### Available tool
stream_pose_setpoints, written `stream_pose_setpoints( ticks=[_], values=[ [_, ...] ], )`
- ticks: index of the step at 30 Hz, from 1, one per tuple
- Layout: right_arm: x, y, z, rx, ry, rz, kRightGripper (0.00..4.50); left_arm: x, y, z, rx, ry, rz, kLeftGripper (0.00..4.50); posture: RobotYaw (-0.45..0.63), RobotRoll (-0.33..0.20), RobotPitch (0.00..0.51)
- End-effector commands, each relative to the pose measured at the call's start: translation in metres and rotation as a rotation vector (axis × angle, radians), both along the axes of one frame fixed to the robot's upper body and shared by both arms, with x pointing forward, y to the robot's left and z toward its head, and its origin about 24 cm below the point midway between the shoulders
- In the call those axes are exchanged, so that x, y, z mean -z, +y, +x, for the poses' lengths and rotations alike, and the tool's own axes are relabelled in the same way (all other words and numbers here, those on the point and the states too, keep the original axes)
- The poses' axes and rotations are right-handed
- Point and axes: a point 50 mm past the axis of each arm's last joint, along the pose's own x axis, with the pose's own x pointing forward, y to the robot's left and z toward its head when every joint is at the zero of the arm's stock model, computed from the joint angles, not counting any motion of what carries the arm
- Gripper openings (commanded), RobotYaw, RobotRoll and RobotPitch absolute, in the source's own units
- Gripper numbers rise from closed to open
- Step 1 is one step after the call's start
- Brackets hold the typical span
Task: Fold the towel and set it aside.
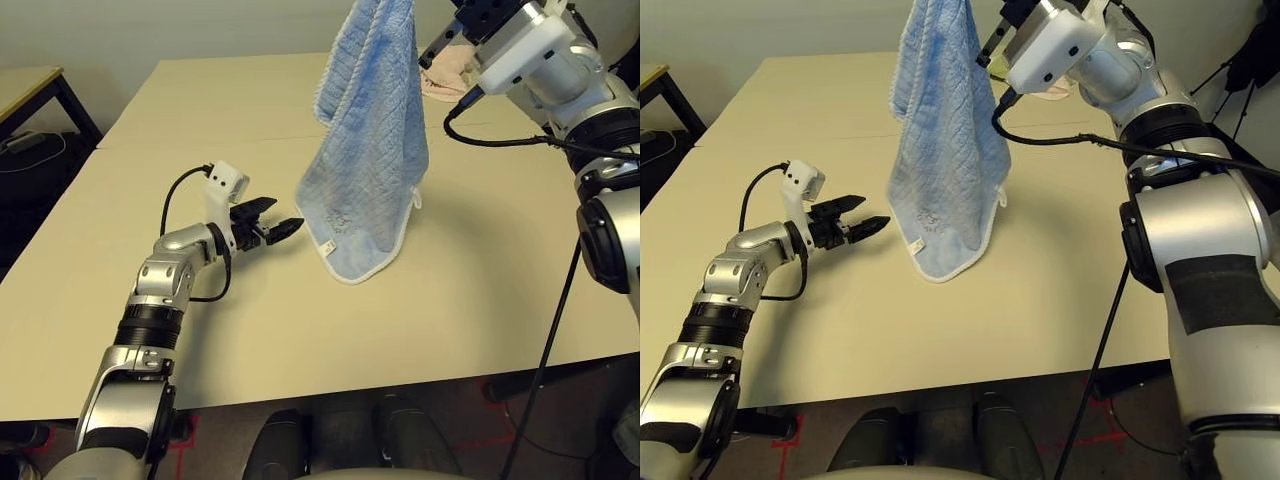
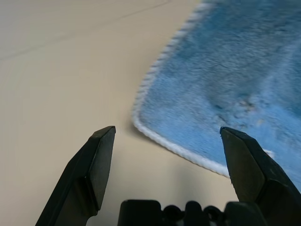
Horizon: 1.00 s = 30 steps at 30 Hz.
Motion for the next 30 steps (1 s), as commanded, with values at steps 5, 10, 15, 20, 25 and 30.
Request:
stream_pose_setpoints(
  ticks=[5,10,15,20,25,30],
  values=[
    [-0.025,0.002,-0.022,-0.073,-0.138,-0.105,0.04,-0.003,-0.016,0.008,0.069,-0.006,-0.06,4.5,-0.02,0.0,0.0],
    [-0.015,0.004,-0.019,-0.072,-0.107,-0.166,0.04,-0.005,-0.029,0.009,0.144,0.01,-0.107,4.5,-0.02,0.0,0.0],
    [-0.004,0.009,-0.015,-0.082,-0.068,-0.205,0.04,-0.005,-0.031,0.014,0.142,0.015,-0.105,4.5,-0.01,0.0,0.005],
    [0.007,0.013,-0.014,-0.086,-0.057,-0.291,0.04,-0.007,-0.034,0.019,0.14,0.011,-0.099,4.5,0.0,0.0,0.007],
    [0.01,0.016,-0.016,-0.09,-0.078,-0.343,0.04,-0.008,-0.035,0.02,0.143,0.01,-0.1,4.5,0.0,0.0,0.008],
    [0.001,0.008,-0.013,-0.021,-0.084,-0.314,0.04,-0.006,-0.033,0.02,0.139,0.016,-0.096,4.5,0.01,0.0,0.009]
  ],
)
